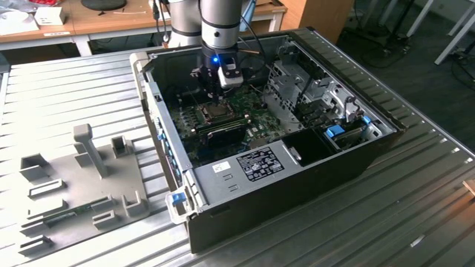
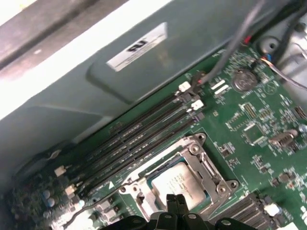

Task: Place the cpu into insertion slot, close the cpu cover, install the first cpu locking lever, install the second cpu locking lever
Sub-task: 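Close the cpu cover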

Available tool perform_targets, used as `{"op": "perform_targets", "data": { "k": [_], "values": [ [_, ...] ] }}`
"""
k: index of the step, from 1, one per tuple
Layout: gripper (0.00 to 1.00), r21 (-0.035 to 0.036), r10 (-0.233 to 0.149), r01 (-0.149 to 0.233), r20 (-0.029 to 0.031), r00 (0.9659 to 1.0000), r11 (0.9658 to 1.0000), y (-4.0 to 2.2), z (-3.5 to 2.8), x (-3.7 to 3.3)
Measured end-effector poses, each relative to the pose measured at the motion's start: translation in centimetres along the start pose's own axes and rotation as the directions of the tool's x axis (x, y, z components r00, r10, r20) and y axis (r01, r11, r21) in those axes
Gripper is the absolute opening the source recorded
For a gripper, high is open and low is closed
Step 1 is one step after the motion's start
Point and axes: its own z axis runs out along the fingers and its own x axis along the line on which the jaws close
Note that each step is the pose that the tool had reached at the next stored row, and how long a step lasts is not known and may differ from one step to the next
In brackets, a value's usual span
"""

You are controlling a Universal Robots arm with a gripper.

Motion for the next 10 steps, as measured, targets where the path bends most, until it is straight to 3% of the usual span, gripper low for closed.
{"op": "perform_targets", "data": {
  "k": [5, 10],
  "values": [
    [0.1, 0.0001, -0.09, 0.09, -0.0018, 0.996, 0.996, 0.0, 0.04, 0.0],
    [0.1, -0.0001, -0.18, 0.18, -0.0035, 0.9836, 0.9836, 0.0, 0.08, 0.0]
  ]
}}
